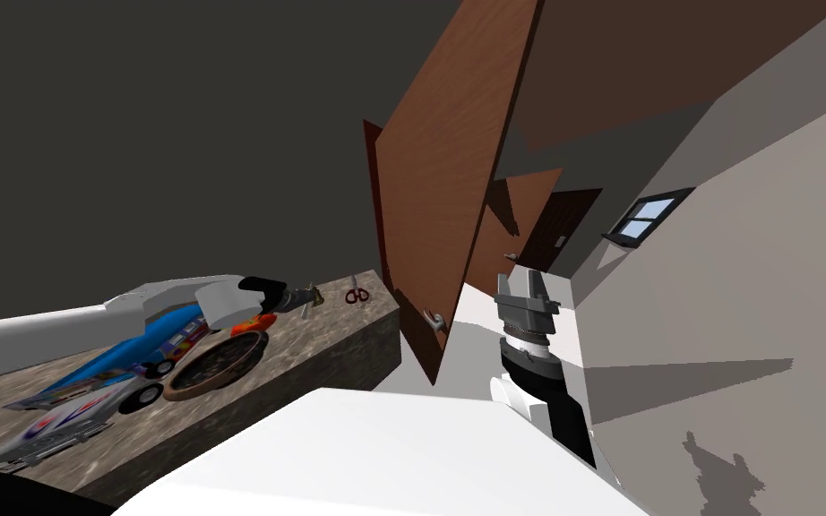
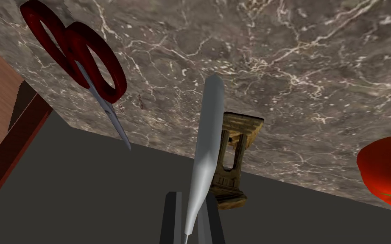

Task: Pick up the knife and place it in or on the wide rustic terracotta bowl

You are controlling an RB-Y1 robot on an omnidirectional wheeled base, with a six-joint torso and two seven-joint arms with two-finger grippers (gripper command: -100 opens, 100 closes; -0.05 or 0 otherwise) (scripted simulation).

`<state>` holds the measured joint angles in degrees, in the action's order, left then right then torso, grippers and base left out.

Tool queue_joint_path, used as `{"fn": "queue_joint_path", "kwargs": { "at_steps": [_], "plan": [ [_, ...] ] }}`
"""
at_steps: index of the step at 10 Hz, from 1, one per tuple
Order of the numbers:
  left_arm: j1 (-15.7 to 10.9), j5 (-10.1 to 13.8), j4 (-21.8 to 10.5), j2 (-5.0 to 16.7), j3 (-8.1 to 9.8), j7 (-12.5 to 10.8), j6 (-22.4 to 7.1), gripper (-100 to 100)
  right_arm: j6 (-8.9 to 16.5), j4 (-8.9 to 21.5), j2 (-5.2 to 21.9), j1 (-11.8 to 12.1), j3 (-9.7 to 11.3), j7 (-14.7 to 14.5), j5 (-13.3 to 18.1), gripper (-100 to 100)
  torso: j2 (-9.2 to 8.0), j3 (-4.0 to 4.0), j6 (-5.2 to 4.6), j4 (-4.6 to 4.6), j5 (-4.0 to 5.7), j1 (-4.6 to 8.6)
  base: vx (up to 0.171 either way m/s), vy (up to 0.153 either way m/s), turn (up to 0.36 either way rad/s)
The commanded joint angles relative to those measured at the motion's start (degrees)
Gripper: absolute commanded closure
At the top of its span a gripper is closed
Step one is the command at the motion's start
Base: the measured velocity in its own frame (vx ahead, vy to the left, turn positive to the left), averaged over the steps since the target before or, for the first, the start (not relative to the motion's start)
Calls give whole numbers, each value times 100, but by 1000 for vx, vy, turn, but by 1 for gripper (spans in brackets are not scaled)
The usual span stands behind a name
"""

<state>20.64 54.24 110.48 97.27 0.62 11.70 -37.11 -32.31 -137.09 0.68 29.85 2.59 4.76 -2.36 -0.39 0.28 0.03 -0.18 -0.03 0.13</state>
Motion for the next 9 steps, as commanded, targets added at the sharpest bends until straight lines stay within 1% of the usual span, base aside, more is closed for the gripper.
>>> {"fn": "queue_joint_path", "kwargs": {
  "at_steps": [1,3,4,5,6,7,8,9],
  "plan": [
    [-46,202,3,154,54,39,50,100,0,0,0,0,0,0,0,0,0,0,0,0,0,0,-42,2,70],
    [-58,402,153,365,175,-30,-20,100,0,0,0,0,0,0,0,0,5,-3,3,1,-2,-9,-47,19,95],
    [24,484,296,475,249,-79,-166,100,0,0,0,0,0,0,0,0,0,-1,2,2,-6,-14,-98,82,104],
    [118,510,417,540,299,-109,-311,100,0,0,1,0,-1,0,0,0,-15,6,11,1,-13,-38,-98,149,84],
    [176,516,485,570,324,-123,-396,100,0,0,1,0,-1,0,0,0,-21,10,15,0,-21,-69,-58,162,29],
    [176,516,485,570,324,-123,-396,100,0,0,1,0,-1,0,0,0,-9,3,14,3,-26,-83,-23,98,-4],
    [308,514,632,627,373,-149,-588,100,0,0,1,0,-1,0,0,0,7,-7,11,9,-25,-67,-10,91,39],
    [378,508,709,654,397,-160,-690,100,0,0,1,0,-1,0,0,0,17,-14,13,13,-22,-60,-43,137,30]
  ]
}}
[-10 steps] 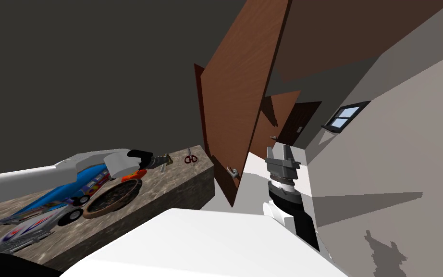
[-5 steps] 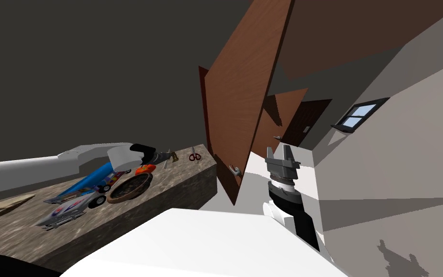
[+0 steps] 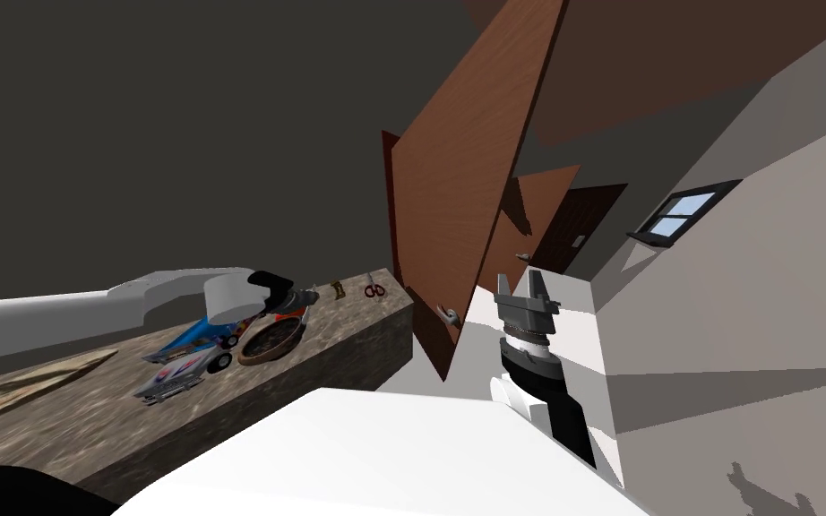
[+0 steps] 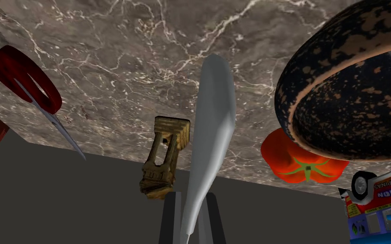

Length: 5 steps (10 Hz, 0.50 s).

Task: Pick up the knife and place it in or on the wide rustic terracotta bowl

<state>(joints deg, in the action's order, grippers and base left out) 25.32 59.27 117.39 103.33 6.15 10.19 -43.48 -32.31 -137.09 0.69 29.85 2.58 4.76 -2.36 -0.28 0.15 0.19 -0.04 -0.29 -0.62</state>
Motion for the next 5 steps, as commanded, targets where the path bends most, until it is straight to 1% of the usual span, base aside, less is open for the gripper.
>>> {"fn": "queue_joint_path", "kwargs": {
  "at_steps": [1,2,3,4,5],
  "plan": [
    [53,-15,172,99,-109,-30,-259,100,0,0,0,0,0,0,0,0,0,0,0,0,0,0,-67,196,34],
    [53,-15,172,99,-103,-30,-259,100,0,0,0,0,0,0,0,0,-9,5,5,0,-7,-23,-50,144,11],
    [53,-15,172,99,-109,-30,-259,100,0,0,0,0,0,0,0,0,-3,1,2,0,-5,-13,-11,49,1],
    [259,-55,384,156,-52,-54,-549,100,0,0,-1,0,0,0,0,0,13,-8,-3,4,2,21,-32,121,33],
    [259,-55,384,156,-33,-54,-549,100,0,0,0,0,0,0,0,0,7,-6,4,5,2,6,-22,137,19]
  ]
}}
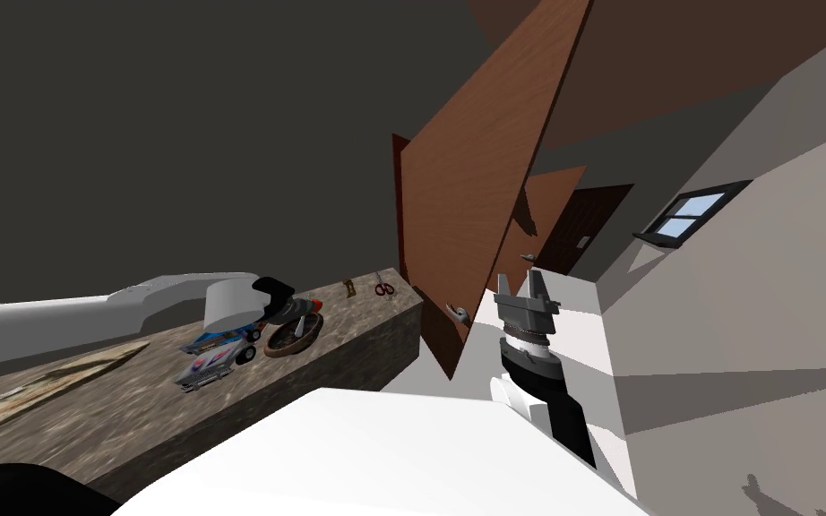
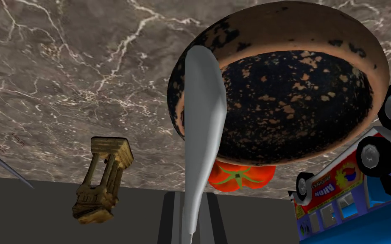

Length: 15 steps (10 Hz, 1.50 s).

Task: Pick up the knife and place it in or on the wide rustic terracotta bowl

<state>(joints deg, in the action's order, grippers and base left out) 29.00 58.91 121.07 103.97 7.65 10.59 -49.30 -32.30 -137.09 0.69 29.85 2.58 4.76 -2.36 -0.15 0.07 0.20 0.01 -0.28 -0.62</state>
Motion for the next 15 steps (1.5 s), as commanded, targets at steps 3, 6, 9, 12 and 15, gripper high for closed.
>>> {"fn": "queue_joint_path", "kwargs": {
  "at_steps": [3,6,9,12,15],
  "plan": [
    [55,-66,171,121,-165,-108,-193,100,0,0,0,0,0,0,0,0,9,-6,0,4,5,19,-8,87,7],
    [56,-66,169,111,-147,-118,-198,-100,0,0,-1,0,1,0,0,0,15,-10,-9,4,15,53,-4,18,1],
    [56,-66,169,111,-148,-118,-198,-100,0,0,-1,0,1,0,0,0,18,-11,-10,5,18,63,0,0,0],
    [-62,237,328,368,55,-194,-343,-100,0,0,-1,0,1,0,0,0,19,-12,-9,5,19,60,1,22,52],
    [-219,642,539,710,326,-295,-537,-100,0,0,-1,0,1,0,0,0,22,-14,-9,6,14,49,9,47,62]
  ]
}}
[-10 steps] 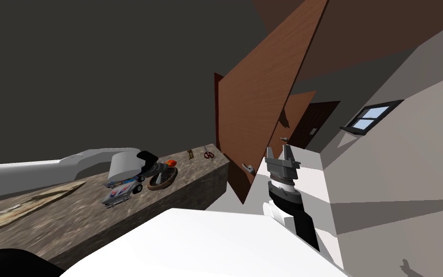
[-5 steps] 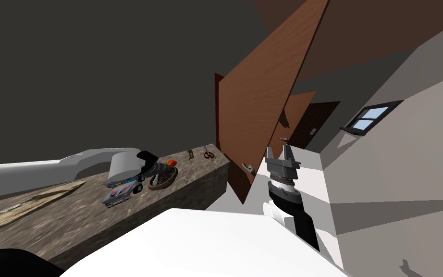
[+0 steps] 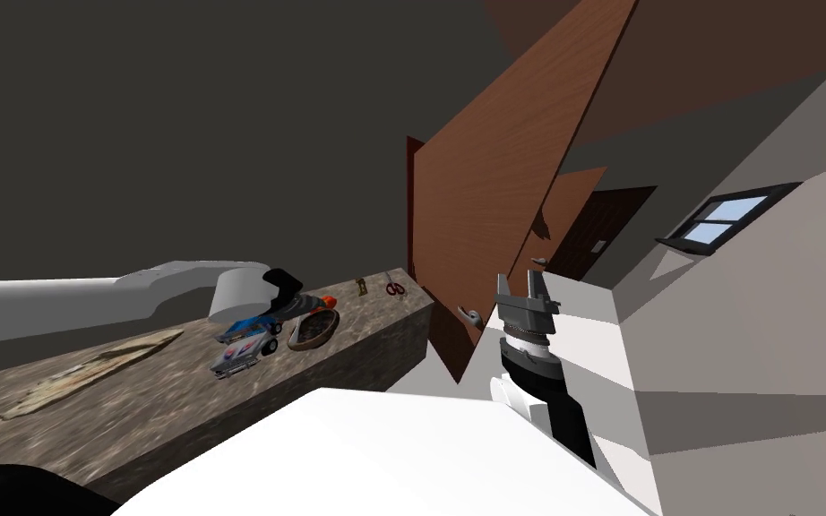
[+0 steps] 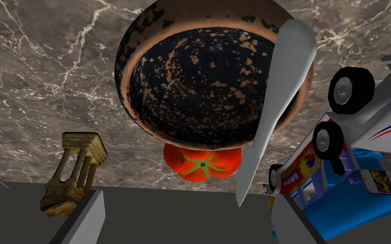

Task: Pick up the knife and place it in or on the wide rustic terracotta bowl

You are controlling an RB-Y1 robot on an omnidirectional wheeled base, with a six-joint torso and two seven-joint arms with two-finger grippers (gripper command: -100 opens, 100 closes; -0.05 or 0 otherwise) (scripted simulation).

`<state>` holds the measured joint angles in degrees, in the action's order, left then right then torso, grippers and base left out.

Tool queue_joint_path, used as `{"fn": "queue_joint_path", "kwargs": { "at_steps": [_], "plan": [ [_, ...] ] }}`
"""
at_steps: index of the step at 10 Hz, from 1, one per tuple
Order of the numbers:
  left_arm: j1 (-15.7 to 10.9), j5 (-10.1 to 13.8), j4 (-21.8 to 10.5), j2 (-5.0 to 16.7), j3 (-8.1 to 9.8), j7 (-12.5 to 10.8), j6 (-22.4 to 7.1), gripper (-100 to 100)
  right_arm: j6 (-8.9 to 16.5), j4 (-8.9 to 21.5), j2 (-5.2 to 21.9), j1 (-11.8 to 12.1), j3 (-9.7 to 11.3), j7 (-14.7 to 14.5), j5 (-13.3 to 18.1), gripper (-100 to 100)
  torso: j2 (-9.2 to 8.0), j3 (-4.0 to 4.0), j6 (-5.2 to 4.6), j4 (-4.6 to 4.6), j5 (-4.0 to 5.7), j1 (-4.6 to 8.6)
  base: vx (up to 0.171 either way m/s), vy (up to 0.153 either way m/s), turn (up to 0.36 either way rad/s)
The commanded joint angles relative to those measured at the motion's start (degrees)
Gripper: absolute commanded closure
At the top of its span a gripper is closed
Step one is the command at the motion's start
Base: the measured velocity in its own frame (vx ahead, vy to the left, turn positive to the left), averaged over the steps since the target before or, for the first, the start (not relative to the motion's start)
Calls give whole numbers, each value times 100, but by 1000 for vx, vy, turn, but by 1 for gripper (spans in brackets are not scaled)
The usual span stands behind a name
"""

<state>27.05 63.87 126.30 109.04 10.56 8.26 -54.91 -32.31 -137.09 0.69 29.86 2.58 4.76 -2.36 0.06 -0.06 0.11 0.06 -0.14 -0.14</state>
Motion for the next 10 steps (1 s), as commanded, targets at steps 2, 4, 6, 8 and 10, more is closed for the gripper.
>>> {"fn": "queue_joint_path", "kwargs": {
  "at_steps": [2,4,6,8,10],
  "plan": [
    [-102,348,122,375,170,-113,-73,-100,0,0,0,0,0,0,0,0,-1,0,-2,0,0,4,3,38,53],
    [-118,367,135,370,190,-92,-105,-100,0,0,0,0,0,0,0,0,0,0,-1,1,0,3,9,29,37],
    [-119,376,142,383,196,-106,-107,0,0,0,0,0,1,0,0,0,-2,1,-2,0,2,14,0,0,0],
    [-119,376,142,383,196,-106,-107,0,0,0,0,-1,1,0,0,0,-3,1,-2,0,3,16,0,0,0],
    [-119,376,142,383,196,-106,-107,0,0,0,0,-1,1,0,0,0,-3,1,-2,0,3,17,0,0,0]
  ]
}}
